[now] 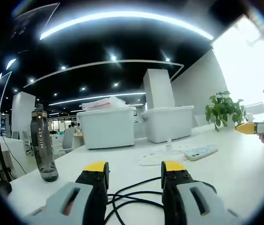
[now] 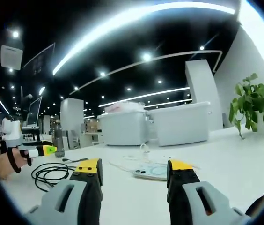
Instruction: Coil the Type-C to USB data cable on the desktop and secure it with Velcro straps.
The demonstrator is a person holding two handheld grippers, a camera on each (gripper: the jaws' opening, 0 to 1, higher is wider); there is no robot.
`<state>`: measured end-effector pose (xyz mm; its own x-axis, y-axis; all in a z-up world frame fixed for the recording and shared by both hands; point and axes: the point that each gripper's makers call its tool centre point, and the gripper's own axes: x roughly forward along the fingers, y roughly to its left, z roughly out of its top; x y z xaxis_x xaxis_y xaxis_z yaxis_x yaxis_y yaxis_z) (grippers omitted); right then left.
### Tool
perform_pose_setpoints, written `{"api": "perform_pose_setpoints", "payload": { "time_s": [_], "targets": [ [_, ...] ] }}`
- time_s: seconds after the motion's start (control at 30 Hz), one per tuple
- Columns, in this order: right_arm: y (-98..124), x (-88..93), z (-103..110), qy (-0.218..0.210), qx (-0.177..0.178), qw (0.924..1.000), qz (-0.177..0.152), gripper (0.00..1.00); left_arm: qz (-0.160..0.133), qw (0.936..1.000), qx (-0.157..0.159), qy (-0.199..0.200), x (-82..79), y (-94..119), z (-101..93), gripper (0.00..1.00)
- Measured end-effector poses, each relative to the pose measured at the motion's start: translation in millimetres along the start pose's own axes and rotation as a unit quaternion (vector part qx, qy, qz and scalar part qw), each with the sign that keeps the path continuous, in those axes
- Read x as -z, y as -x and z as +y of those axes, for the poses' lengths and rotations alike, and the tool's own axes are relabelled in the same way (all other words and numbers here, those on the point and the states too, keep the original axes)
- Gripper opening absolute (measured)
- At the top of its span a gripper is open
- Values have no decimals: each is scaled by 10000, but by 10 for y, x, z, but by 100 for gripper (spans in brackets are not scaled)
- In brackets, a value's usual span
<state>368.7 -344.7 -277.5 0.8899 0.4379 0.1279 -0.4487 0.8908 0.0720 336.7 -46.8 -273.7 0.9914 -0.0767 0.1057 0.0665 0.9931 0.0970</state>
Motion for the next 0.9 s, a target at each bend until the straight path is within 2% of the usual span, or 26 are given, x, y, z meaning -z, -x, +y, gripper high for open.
{"api": "perform_pose_setpoints", "payload": {
  "time_s": [0.9],
  "targets": [
    [-2, -1, 0, 3, -2, 10000, -2, 54, 39, 10000, 2, -18, 18, -6, 2, 46]
  ]
}}
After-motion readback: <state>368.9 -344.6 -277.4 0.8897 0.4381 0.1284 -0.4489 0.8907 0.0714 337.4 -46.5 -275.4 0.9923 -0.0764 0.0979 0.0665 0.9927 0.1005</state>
